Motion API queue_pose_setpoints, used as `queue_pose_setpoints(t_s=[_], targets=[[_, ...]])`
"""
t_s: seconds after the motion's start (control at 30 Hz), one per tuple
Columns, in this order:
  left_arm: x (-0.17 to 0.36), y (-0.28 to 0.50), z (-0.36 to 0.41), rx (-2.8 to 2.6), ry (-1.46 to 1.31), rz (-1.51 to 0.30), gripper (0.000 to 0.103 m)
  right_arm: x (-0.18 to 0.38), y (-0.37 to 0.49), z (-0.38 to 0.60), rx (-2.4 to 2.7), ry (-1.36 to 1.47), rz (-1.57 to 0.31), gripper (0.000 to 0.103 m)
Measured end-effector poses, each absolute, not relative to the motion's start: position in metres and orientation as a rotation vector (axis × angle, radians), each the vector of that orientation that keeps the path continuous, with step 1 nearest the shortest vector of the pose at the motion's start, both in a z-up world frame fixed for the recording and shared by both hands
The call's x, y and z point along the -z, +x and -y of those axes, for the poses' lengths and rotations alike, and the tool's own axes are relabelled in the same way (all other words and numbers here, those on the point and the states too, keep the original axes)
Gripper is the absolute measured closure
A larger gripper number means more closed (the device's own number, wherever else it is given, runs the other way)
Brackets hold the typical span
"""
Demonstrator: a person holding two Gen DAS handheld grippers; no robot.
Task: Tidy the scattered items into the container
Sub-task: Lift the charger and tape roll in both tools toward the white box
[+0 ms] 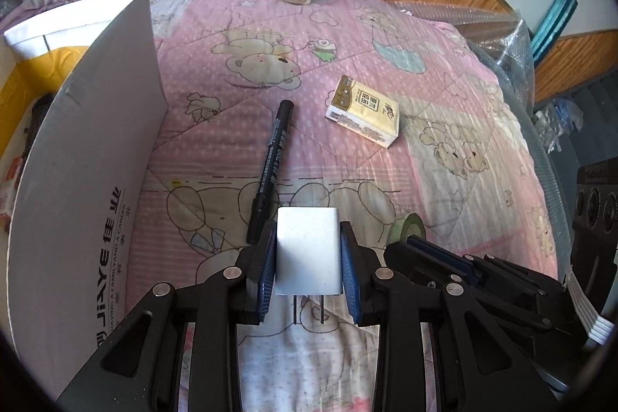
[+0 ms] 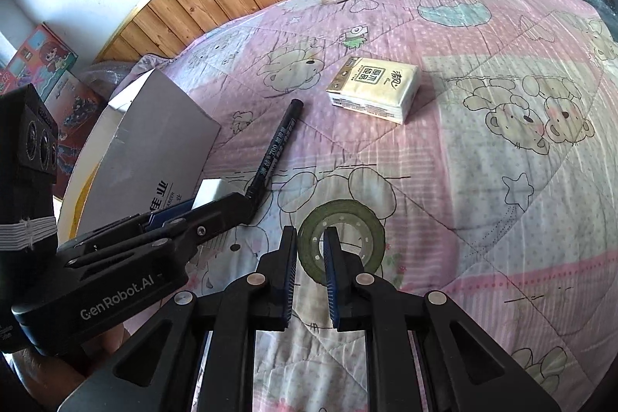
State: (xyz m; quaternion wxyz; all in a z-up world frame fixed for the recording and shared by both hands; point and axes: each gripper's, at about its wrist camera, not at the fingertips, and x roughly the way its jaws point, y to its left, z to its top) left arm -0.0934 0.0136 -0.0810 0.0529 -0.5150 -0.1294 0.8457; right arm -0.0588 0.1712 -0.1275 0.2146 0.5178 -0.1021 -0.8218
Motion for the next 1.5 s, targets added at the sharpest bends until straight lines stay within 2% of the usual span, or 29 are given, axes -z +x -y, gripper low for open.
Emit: queue_pose_setpoints(t_s=[0.47, 1.5], targets=[[0.059, -0.056, 0.002, -2.591, -1.506, 0.509, 0.072, 0.119, -0.042, -0.153, 2.26, 1.403, 0.208, 0.088], [0.025, -0.004, 0.025, -2.62, -1.381, 0.613, 0.072, 0.088, 0.007, -0.118, 2.239, 1.29, 0.069, 0.088]])
